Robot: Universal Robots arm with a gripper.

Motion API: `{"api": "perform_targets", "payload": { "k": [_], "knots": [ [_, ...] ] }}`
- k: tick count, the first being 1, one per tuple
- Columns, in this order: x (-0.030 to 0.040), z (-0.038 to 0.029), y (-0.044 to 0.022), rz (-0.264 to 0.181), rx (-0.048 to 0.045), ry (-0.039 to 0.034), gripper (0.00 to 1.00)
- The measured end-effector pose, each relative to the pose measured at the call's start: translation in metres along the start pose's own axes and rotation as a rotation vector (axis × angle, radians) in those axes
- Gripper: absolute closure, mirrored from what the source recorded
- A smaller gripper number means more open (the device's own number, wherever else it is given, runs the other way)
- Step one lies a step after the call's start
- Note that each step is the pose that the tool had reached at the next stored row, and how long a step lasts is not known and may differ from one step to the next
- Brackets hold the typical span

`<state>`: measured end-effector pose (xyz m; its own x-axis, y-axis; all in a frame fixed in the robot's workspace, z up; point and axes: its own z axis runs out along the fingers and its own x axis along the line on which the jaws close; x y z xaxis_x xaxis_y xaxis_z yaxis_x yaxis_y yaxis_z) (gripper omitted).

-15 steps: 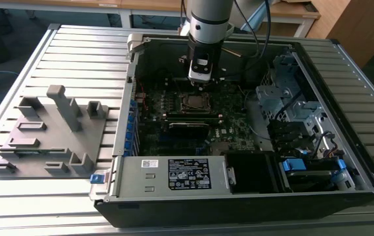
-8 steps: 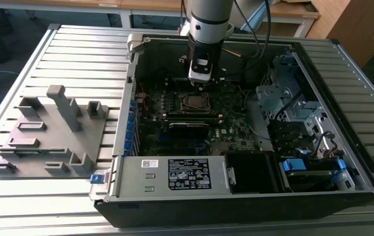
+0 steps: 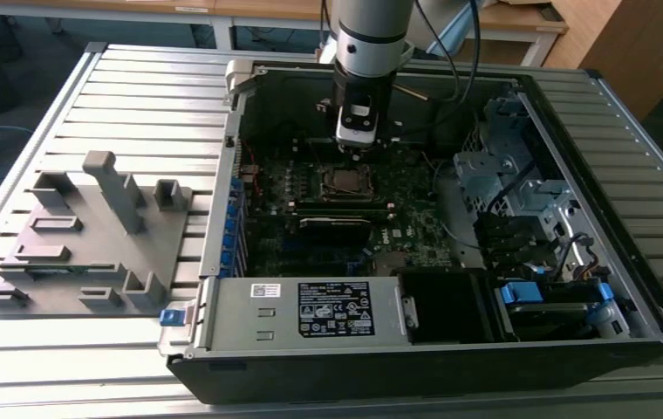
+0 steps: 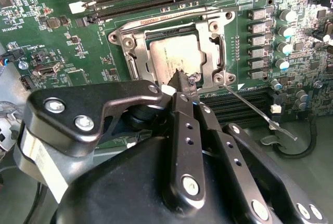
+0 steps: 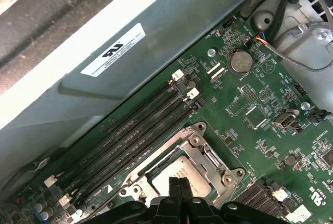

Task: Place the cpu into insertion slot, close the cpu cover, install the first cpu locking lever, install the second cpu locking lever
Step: 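Close the cpu cover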

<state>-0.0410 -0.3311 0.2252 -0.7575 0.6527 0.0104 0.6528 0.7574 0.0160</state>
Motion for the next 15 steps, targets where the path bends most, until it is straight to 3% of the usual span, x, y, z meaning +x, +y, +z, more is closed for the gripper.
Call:
{"api": "perform_targets", "payload": {
  "k": [15],
  "knots": [
    [0.0000, 0.0000, 0.0000, -0.012, -0.0002, 0.0004, 0.90]
  ]
}}
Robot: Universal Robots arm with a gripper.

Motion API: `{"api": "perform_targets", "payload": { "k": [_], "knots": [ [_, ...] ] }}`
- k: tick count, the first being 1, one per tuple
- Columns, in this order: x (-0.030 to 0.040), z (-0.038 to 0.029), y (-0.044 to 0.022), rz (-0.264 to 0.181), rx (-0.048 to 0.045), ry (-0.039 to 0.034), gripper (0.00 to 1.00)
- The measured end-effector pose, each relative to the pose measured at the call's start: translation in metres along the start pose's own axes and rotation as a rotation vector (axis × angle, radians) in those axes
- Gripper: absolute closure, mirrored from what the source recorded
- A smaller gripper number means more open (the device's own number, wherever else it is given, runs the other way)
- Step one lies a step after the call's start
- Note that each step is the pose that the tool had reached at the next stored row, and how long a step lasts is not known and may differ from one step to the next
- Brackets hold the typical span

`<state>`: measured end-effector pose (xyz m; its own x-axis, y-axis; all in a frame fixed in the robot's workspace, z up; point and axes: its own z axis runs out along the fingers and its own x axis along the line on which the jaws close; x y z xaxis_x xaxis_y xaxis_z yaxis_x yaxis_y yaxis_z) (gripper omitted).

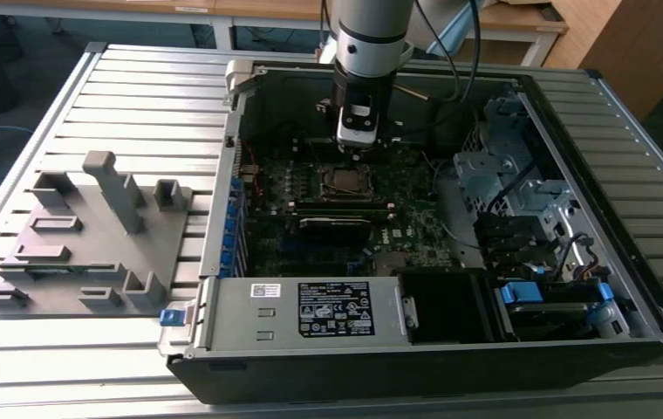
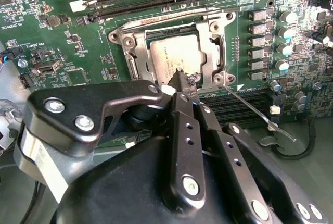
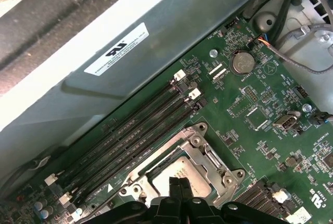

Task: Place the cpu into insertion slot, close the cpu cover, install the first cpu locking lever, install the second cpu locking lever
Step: 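Close the cpu cover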

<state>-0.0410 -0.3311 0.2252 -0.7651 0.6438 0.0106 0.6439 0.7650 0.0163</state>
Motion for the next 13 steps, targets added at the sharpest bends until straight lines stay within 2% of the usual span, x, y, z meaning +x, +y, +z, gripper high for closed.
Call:
{"api": "perform_targets", "payload": {
  "k": [6, 13],
  "knots": [
    [0.0000, 0.0001, 0.0000, -0.023, -0.0002, 0.0008, 0.90],
    [0.0000, 0.0003, -0.0001, -0.103, 0.0002, 0.0026, 0.90]
  ]
}}
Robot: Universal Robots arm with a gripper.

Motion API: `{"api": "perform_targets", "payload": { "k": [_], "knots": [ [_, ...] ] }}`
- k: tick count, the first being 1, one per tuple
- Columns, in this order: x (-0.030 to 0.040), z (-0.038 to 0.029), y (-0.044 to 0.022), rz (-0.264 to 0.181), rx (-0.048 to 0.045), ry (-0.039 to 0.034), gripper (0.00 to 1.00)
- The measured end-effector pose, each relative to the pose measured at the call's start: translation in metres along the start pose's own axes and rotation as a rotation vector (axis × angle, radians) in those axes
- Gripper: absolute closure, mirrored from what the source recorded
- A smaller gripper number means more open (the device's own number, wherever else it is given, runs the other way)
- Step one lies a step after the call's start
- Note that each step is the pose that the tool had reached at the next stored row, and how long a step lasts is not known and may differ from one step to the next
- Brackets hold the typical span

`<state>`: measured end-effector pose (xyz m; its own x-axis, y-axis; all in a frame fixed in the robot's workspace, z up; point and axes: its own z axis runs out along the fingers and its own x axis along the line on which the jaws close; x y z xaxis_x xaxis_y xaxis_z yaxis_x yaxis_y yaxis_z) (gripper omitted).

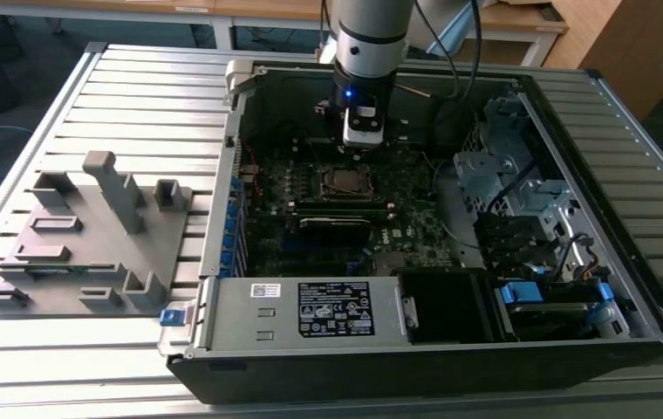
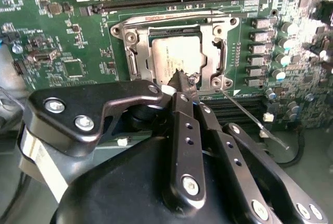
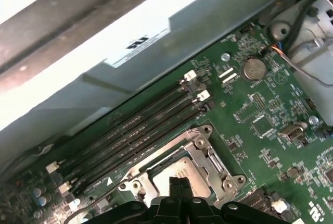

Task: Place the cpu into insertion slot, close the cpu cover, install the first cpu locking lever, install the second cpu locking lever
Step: 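Close the cpu cover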

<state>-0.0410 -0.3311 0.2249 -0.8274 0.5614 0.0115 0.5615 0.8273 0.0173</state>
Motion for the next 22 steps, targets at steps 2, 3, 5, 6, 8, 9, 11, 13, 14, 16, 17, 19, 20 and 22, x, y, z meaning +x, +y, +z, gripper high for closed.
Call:
{"api": "perform_targets", "payload": {
  "k": [2, 3, 5, 6, 8, 9, 11, 13, 14, 16, 17, 19, 20, 22],
  "knots": [
    [0.0000, 0.0001, 0.0001, -0.029, 0.0001, 0.0006, 0.90],
    [0.0000, 0.0002, 0.0000, -0.044, 0.0002, 0.0009, 0.90],
    [0.0000, 0.0004, 0.0000, -0.076, 0.0004, 0.0015, 0.90],
    [0.0000, 0.0005, 0.0000, -0.093, 0.0006, 0.0018, 0.90],
    [0.0000, 0.0007, 0.0000, -0.130, 0.0010, 0.0025, 0.90],
    [0.0000, 0.0009, 0.0001, -0.147, 0.0011, 0.0028, 0.90],
    [0.0000, 0.0012, 0.0000, -0.183, 0.0014, 0.0035, 0.90],
    [0.0000, 0.0016, 0.0000, -0.219, 0.0019, 0.0042, 0.90],
    [0.0000, 0.0018, 0.0000, -0.237, 0.0021, 0.0045, 0.90],
    [0.0000, 0.0022, 0.0000, -0.273, 0.0026, 0.0051, 0.90],
    [0.0000, 0.0024, 0.0000, -0.292, 0.0028, 0.0054, 0.90],
    [0.0000, 0.0030, 0.0000, -0.328, 0.0031, 0.0061, 0.90],
    [0.0000, 0.0034, 0.0000, -0.346, 0.0034, 0.0063, 0.90],
    [-0.0001, 0.0043, 0.0000, -0.384, 0.0039, 0.0070, 0.90]
  ]
}}
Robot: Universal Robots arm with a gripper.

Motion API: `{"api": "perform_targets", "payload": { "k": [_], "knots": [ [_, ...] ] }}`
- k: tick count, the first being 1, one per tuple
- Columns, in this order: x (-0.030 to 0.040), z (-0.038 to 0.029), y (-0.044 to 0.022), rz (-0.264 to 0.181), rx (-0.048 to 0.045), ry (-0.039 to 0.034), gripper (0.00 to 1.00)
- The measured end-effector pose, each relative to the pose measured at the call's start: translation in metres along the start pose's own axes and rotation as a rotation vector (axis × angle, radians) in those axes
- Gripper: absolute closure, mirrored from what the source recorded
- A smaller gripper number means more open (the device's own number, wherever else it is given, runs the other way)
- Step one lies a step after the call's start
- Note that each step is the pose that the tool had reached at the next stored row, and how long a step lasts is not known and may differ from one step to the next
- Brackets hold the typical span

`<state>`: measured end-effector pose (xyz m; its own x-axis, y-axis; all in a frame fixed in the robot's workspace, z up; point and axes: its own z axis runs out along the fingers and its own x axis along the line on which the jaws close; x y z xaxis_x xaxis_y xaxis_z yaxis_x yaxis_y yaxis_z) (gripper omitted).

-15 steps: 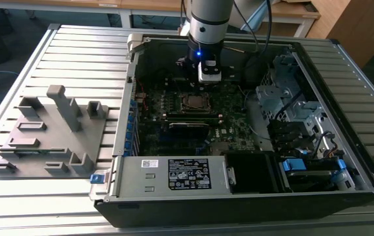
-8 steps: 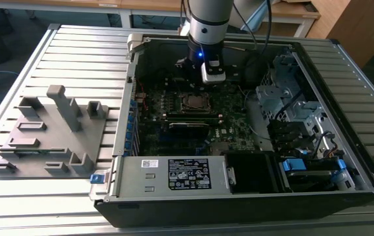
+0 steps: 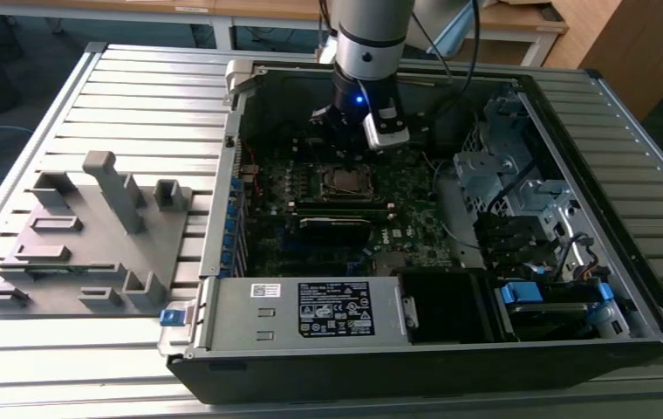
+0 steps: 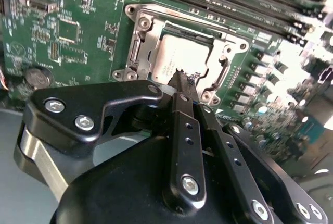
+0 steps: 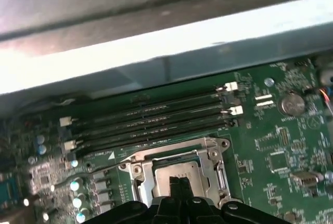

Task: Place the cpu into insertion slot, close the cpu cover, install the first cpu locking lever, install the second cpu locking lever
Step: 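Close the cpu cover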

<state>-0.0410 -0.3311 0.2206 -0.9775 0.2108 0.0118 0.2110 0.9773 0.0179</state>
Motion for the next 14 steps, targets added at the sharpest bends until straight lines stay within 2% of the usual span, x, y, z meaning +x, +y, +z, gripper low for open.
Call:
{"api": "perform_targets", "payload": {
  "k": [5, 8, 10, 14],
  "knots": [
    [0.0000, 0.0014, -0.0001, -0.084, 0.0009, 0.0012, 0.90],
    [-0.0001, 0.0018, -0.0004, -0.117, 0.0007, -0.0014, 0.90],
    [-0.0001, 0.0020, -0.0006, -0.129, 0.0003, -0.0057, 0.90],
    [0.0002, 0.0023, -0.0012, -0.134, -0.0019, -0.0201, 0.90]
  ]
}}
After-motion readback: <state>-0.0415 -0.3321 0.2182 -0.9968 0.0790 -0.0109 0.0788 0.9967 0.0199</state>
